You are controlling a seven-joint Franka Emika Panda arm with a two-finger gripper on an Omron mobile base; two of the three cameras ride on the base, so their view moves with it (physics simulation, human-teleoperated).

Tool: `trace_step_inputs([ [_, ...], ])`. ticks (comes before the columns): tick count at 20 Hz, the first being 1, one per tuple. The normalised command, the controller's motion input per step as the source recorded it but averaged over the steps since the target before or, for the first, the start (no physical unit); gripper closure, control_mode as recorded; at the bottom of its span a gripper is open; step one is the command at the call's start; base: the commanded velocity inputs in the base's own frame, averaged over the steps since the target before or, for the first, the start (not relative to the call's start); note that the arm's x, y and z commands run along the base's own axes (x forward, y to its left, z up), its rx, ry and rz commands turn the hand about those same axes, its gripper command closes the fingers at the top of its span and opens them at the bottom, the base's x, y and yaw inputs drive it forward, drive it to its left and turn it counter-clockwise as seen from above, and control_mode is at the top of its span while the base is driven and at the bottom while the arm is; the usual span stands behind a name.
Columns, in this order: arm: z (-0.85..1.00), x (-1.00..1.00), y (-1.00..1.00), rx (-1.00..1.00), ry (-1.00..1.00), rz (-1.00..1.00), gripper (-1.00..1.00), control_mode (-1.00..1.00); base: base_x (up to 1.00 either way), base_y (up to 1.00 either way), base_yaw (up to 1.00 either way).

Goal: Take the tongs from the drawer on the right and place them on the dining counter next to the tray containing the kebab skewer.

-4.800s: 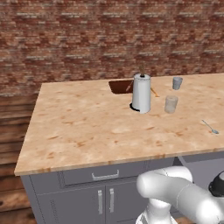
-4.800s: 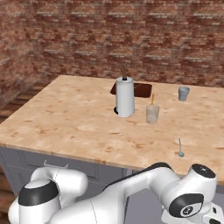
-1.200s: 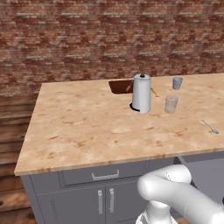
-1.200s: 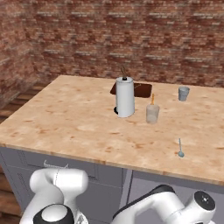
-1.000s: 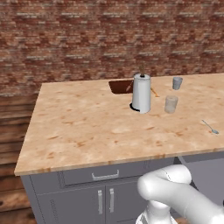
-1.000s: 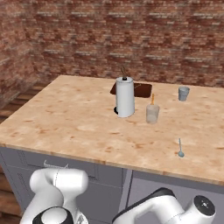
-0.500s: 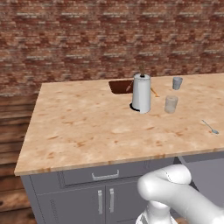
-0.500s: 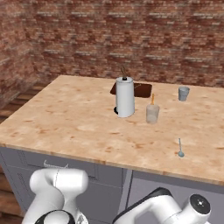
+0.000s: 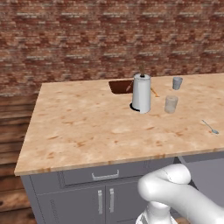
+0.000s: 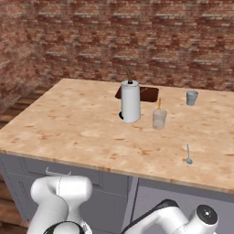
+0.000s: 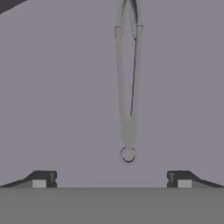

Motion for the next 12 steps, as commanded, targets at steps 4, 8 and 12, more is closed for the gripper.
trace_step_inputs([
  [4, -0.23, 0.04, -0.11, -0.04, 0.0, -0.1, -1.0, -1.0, 0.0, 0.0, 0.0],
  [8, -0.23, 0.09, -0.09, -0.05, 0.0, -0.09, -1.0, -1.0, 0.0, 0.0, 0.0],
  [12, -0.22, 0.16, -0.01, -0.05, 0.0, -0.07, -1.0, -1.0, 0.0, 0.0, 0.0],
])
